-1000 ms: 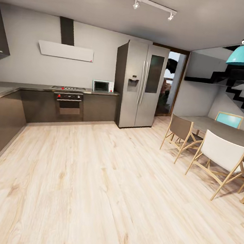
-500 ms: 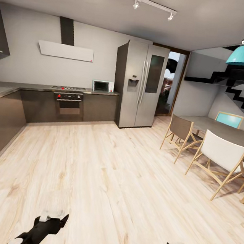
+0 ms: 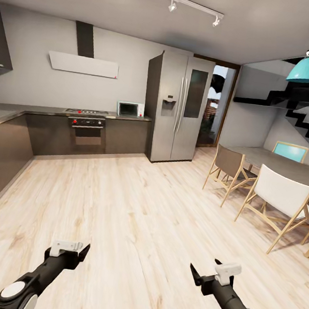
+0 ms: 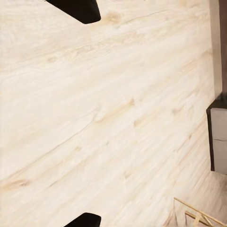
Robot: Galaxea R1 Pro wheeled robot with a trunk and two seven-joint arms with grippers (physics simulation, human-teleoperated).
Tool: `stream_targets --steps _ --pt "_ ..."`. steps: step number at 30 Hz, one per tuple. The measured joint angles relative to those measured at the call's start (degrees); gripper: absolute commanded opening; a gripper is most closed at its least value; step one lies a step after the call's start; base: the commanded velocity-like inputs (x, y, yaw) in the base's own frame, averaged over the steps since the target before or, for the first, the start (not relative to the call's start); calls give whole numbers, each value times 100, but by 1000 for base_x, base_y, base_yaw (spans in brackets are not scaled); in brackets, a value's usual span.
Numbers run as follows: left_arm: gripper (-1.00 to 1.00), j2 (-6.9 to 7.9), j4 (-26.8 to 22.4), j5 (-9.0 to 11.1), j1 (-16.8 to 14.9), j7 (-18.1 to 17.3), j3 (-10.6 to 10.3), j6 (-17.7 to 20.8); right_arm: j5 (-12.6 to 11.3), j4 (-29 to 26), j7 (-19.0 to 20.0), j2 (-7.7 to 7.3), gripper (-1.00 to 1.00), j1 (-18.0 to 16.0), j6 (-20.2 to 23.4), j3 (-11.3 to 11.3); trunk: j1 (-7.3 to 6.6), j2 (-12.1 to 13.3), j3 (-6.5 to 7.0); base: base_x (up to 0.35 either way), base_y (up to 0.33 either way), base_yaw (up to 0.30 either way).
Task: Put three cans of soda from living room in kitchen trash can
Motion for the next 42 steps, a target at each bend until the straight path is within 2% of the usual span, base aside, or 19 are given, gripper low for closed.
stream_targets --steps 4,5,8,15,24,42 --pt "100 2 216 -14 14 -1 0 -522 -136 101 246 11 100 96 -141 -366 0 0 0 0 0 0" --pt "100 3 414 -24 22 -6 -1 -901 -201 176 425 7 100 160 -329 -572 0 0 0 0 0 0" --pt "100 3 904 -35 30 -16 -8 -1547 -265 486 785 40 100 315 -793 -944 0 0 -1 0 0 0" --pt "100 -3 1409 -55 28 -8 -15 -1989 -278 1293 983 40 100 422 -1523 -1227 0 0 0 0 0 0" --pt "100 -12 2047 -48 19 0 -23 -2085 -267 1555 1098 19 100 441 -1704 -1227 0 0 0 0 0 0" --pt "100 -16 2194 -54 18 10 -26 -2101 -278 1591 1110 18 100 442 -1728 -1253 0 0 0 0 0 0"
